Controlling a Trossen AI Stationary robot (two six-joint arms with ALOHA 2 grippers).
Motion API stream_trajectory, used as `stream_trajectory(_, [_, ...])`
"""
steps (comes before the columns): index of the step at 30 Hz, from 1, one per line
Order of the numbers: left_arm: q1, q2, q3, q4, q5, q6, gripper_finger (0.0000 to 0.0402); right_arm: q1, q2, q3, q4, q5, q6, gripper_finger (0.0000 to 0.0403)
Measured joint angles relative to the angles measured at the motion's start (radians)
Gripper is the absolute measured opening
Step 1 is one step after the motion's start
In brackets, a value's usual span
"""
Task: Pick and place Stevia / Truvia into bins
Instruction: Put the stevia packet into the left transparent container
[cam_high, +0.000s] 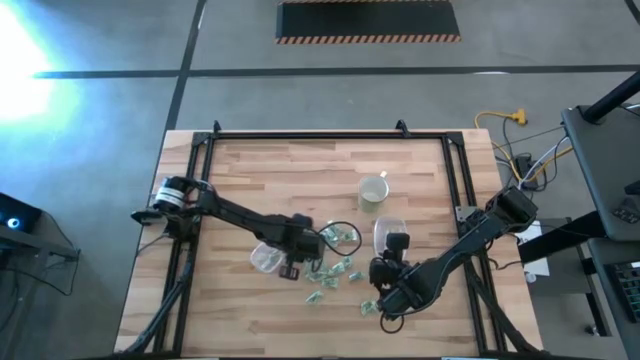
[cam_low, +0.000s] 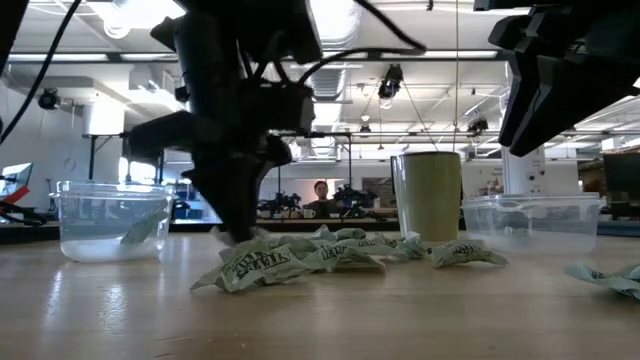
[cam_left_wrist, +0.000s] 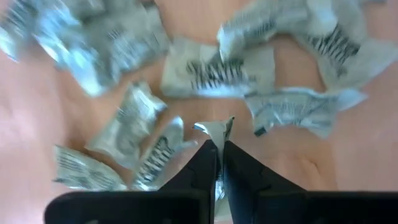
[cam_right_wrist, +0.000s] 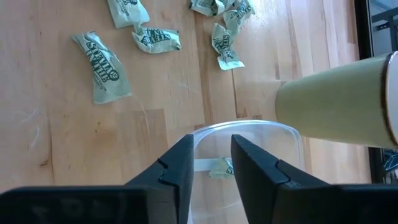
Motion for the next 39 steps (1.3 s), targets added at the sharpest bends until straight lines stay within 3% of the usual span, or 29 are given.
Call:
stream_trajectory(9, [-0.060,-0.109,0.022,-0.042,-0.138,0.011,0.0008,0.000,0.000,-0.001,0.000,0.000,0.000,0.0086])
stream_trajectory(18, [-0.229,-0.292,-0.054,-0.117,-0.363,-0.141,0.0008,0.000,0.000,-0.005,0.001,0.002,0.000,0.0079])
stream_trajectory(30, [-0.280,-0.482,-0.297,-0.144,-0.334,-0.456,0.0008,0.000,0.000,-0.007,0.016,0.002,-0.001,0.0075])
stream_trajectory(39, [-0.279,-0.504,-0.378,-0.051,-0.219,-0.509,0.0008,0.000,0.000,-0.008,0.020,0.001,0.000,0.0073])
